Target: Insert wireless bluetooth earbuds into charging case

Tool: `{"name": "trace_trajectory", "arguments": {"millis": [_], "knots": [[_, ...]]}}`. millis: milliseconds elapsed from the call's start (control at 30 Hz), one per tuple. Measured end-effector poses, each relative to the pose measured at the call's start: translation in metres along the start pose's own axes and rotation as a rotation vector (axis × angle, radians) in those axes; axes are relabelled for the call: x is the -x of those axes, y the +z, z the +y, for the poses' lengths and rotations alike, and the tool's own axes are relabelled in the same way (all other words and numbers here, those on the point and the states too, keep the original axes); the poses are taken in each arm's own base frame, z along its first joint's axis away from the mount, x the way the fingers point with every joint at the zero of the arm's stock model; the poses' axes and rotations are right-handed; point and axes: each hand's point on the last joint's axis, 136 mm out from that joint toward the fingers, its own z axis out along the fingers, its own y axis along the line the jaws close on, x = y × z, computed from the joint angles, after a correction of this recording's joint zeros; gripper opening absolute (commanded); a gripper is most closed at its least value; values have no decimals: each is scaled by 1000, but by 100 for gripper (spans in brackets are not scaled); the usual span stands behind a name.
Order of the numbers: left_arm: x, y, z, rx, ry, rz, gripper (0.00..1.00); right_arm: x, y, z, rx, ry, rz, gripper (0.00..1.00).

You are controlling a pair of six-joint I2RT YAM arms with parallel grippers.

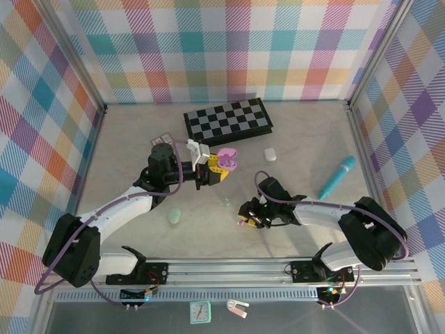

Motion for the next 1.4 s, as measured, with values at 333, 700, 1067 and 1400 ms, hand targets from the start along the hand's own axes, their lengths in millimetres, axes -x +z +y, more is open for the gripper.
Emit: {"name": "trace_trajectory", "arguments": {"millis": [333,700,1067,1400], "knots": [[0,0,-1,-4,0,0,20,-4,0,1,5,6,18,40],[0,0,-1,-7,0,0,20,-6,4,-3,-8,31,39,41],[0,0,-1,-6,0,0,20,-8,7,-6,-14,40,56,36],[0,0,-1,-6,0,0,20,-7,12,2,3,22,70,28]]}}
